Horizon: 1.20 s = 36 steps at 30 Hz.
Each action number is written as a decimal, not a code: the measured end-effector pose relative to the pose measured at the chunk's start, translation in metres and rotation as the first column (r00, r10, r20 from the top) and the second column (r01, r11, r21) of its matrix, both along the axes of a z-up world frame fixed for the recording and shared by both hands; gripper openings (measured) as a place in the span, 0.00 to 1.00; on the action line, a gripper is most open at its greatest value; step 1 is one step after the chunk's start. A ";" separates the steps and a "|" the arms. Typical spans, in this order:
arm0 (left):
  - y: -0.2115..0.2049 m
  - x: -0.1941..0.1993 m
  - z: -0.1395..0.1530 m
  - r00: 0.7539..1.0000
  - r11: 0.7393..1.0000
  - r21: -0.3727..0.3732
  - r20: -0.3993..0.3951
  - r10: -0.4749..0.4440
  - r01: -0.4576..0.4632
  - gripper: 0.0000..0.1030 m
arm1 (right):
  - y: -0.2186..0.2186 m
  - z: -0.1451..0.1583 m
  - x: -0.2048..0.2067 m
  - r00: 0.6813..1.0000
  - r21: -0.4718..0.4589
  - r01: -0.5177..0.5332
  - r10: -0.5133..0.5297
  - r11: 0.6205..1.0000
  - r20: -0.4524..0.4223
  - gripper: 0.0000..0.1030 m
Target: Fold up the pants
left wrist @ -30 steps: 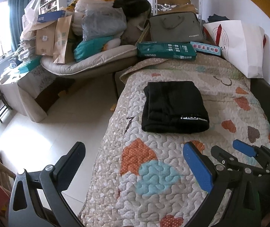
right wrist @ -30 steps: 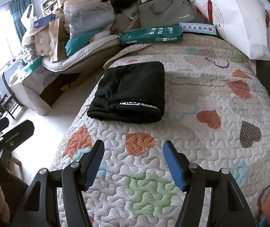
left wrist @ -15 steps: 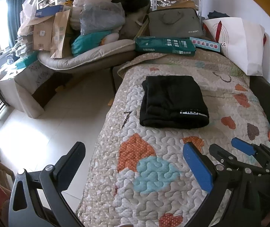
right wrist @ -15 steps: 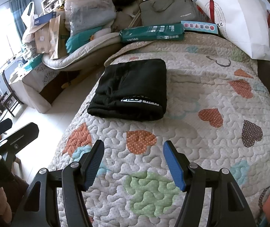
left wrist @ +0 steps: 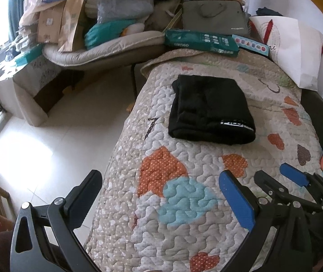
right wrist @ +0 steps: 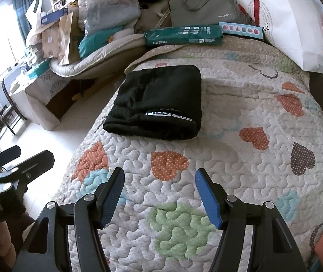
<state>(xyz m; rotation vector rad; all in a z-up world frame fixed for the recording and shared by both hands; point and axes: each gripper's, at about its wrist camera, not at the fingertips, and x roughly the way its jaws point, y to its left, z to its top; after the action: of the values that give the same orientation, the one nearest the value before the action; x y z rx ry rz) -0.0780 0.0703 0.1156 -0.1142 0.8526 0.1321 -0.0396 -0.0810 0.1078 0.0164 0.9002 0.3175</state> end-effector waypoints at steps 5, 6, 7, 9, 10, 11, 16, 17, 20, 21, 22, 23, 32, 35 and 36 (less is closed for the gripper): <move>0.005 0.002 -0.006 1.000 1.000 -0.003 -0.019 0.014 -0.014 1.00 | 0.002 -0.001 0.000 1.000 -0.014 0.003 -0.003 1.000 -0.003 0.68; 0.005 0.003 -0.007 1.000 1.000 -0.003 -0.021 0.013 -0.013 1.00 | 0.003 -0.002 0.000 1.000 -0.027 0.005 -0.005 1.000 -0.001 0.68; 0.005 0.003 -0.008 1.000 1.000 -0.003 -0.023 0.012 -0.012 1.00 | 0.003 -0.002 0.000 1.000 -0.039 0.008 -0.008 0.999 0.001 0.68; 0.004 0.004 -0.009 1.000 1.000 -0.002 -0.025 0.008 -0.008 1.00 | 0.005 -0.002 0.000 1.000 -0.071 0.015 -0.015 0.997 0.009 0.68; 0.003 0.004 -0.009 1.000 1.000 -0.001 -0.026 0.005 -0.005 1.00 | 0.005 -0.002 0.000 1.000 -0.082 0.018 -0.018 0.996 0.011 0.68; 0.002 0.005 -0.010 1.000 1.000 -0.001 -0.028 0.001 -0.001 1.00 | 0.005 -0.002 0.000 1.000 -0.094 0.023 -0.022 0.995 0.014 0.68; -0.002 0.006 -0.013 0.999 1.000 -0.005 -0.038 -0.013 0.013 1.00 | 0.003 -0.002 0.001 0.997 -0.174 0.074 -0.070 0.982 0.033 0.68; -0.002 0.006 -0.014 0.999 1.000 -0.008 -0.042 -0.015 0.015 1.00 | 0.002 -0.002 0.002 0.996 -0.183 0.082 -0.077 0.980 0.037 0.68; -0.006 0.008 -0.016 0.998 1.000 -0.014 -0.054 -0.025 0.024 1.00 | -0.001 -0.001 0.003 0.994 -0.208 0.104 -0.097 0.973 0.043 0.69; -0.007 0.009 -0.017 0.998 1.000 -0.015 -0.059 -0.027 0.026 1.00 | -0.001 -0.001 0.003 0.994 -0.217 0.110 -0.102 0.970 0.046 0.69; -0.008 0.009 -0.018 0.998 0.999 -0.015 -0.062 -0.029 0.029 1.00 | -0.001 -0.001 0.003 0.993 -0.227 0.115 -0.107 0.967 0.050 0.69; -0.009 0.010 -0.019 0.997 0.999 -0.015 -0.064 -0.032 0.031 1.00 | -0.002 0.000 0.003 0.993 -0.234 0.119 -0.109 0.965 0.053 0.69; -0.011 0.017 -0.024 0.996 0.998 -0.057 -0.082 -0.043 0.038 1.00 | -0.005 -0.002 0.003 0.991 -0.247 0.134 -0.126 0.960 0.049 0.71; -0.013 0.019 -0.026 0.995 0.998 -0.041 -0.084 -0.045 0.042 1.00 | -0.007 -0.004 0.005 0.990 -0.251 0.140 -0.133 0.958 0.044 0.71; -0.013 0.019 -0.027 0.995 0.998 -0.038 -0.085 -0.048 0.045 1.00 | -0.008 -0.005 0.006 0.990 -0.251 0.142 -0.136 0.958 0.040 0.72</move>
<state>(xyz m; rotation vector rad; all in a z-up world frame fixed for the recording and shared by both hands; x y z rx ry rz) -0.0586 0.0571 0.0882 -0.1227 0.9433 0.0786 -0.0339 -0.0887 0.1025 -0.1591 0.9073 0.0699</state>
